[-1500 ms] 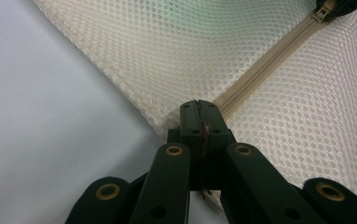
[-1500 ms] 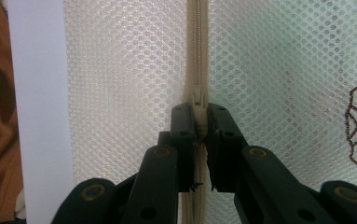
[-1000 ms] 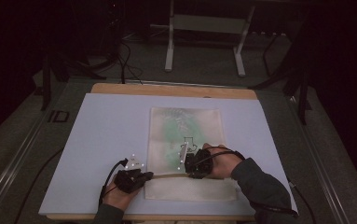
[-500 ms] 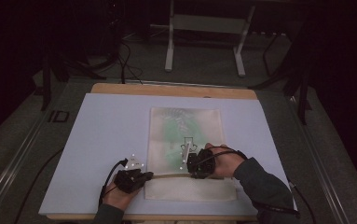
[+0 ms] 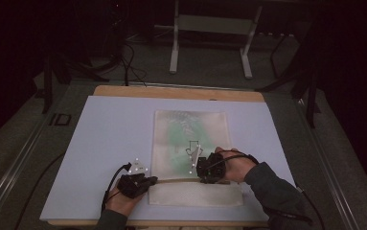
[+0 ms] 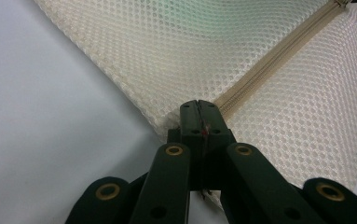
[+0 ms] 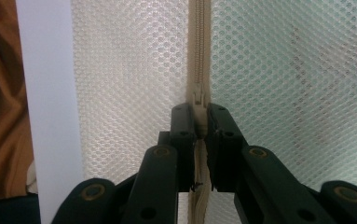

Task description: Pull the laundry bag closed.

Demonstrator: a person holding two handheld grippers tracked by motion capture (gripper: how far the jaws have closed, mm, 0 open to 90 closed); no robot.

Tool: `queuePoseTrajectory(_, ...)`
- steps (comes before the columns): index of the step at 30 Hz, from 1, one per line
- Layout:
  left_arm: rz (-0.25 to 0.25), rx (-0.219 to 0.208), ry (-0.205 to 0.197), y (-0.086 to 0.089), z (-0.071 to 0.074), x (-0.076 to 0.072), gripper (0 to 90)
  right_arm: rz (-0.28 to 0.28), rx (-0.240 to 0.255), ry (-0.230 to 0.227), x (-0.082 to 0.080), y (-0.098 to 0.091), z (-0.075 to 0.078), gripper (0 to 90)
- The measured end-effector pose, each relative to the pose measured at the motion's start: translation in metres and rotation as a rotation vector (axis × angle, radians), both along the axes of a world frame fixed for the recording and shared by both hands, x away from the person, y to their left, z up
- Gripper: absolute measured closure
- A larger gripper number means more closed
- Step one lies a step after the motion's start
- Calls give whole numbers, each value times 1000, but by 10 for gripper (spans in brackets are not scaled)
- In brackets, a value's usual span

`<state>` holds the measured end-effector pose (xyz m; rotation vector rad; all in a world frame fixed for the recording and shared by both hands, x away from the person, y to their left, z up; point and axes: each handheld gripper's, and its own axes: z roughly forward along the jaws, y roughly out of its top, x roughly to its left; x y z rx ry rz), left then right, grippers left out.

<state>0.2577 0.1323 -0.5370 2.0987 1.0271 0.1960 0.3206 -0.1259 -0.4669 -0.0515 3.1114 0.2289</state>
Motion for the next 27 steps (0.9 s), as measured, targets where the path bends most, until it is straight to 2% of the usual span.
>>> queuePoseTrajectory(7,1,0,0,0,0,0,896,-4,2,7,0,-1,-1,824)
queuePoseTrajectory(8,2,-4,4,0,0,0,896,-4,-17,-1,0,-2,-2,824)
queuePoseTrajectory(14,2,-3,3,0,0,0,896,-12,-7,6,0,-7,-1,824)
queuePoseTrajectory(17,2,-3,3,0,0,0,896,-15,-20,3,0,-10,-1,825)
queuePoseTrajectory(20,2,-3,3,0,0,0,896,-17,-9,7,0,-11,-1,824)
queuePoseTrajectory(21,2,-3,3,0,0,0,896,-14,-22,3,1,-12,-2,825)
queuePoseTrajectory(27,1,-2,2,0,0,0,896,-31,-20,5,1,-19,-2,824)
